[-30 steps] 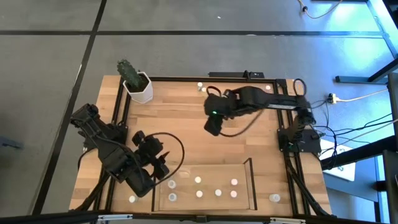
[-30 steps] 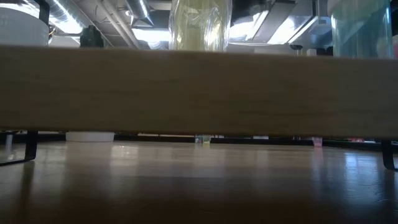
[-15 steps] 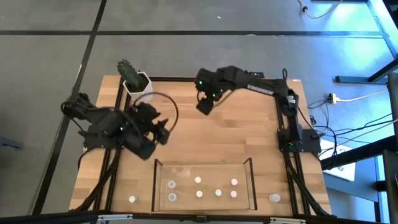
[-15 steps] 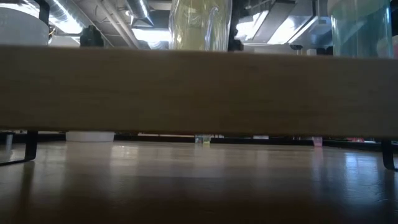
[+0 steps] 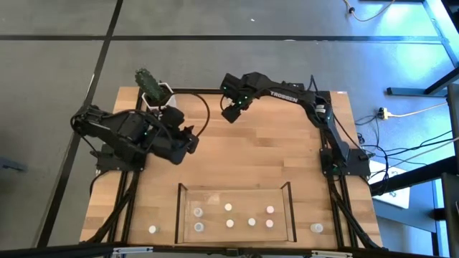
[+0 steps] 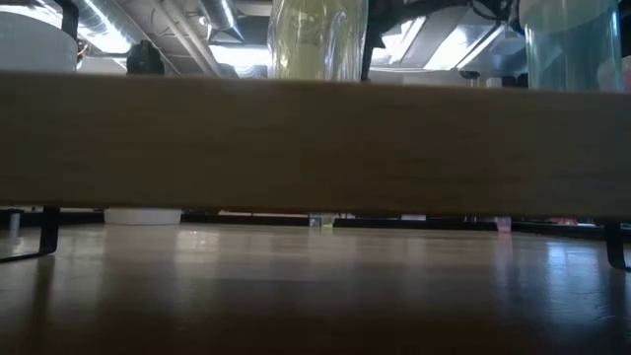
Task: Pick and place medicine bottles onto shelf by color
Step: Put the yellow pill bottle on the shelf aligned with the other yellow pill bottle
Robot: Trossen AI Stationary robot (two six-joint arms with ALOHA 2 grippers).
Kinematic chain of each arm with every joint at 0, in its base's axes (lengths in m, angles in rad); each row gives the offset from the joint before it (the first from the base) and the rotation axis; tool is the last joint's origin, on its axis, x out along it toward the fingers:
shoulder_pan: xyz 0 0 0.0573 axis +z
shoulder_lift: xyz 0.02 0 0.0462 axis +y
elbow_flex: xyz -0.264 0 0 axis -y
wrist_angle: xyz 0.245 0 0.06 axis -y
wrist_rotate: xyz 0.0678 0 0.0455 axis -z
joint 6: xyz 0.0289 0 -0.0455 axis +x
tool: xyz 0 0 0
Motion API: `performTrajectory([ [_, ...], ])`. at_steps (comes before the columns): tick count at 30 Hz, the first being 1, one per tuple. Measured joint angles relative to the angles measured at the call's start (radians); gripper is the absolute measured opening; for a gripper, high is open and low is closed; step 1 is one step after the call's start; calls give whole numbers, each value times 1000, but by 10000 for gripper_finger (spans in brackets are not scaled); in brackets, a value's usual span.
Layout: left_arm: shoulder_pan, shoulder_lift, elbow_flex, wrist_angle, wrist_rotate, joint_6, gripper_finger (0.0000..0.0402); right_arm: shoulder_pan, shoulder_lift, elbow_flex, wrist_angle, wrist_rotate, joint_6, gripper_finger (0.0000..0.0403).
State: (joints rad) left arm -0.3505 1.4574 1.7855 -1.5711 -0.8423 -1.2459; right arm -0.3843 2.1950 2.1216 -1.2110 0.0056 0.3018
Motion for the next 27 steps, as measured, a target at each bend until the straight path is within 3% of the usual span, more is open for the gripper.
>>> performTrajectory([
  [6, 27, -2, 0, 0, 38, 83, 186, -1, 28, 0, 112, 7, 25, 207],
  [14, 32, -2, 0, 0, 45, 154, 186, -1, 36, 0, 105, 157, 35, 207],
  [27, 31, -2, 0, 0, 44, 160, 186, -20, 72, -1, 125, 170, 61, 207],
])
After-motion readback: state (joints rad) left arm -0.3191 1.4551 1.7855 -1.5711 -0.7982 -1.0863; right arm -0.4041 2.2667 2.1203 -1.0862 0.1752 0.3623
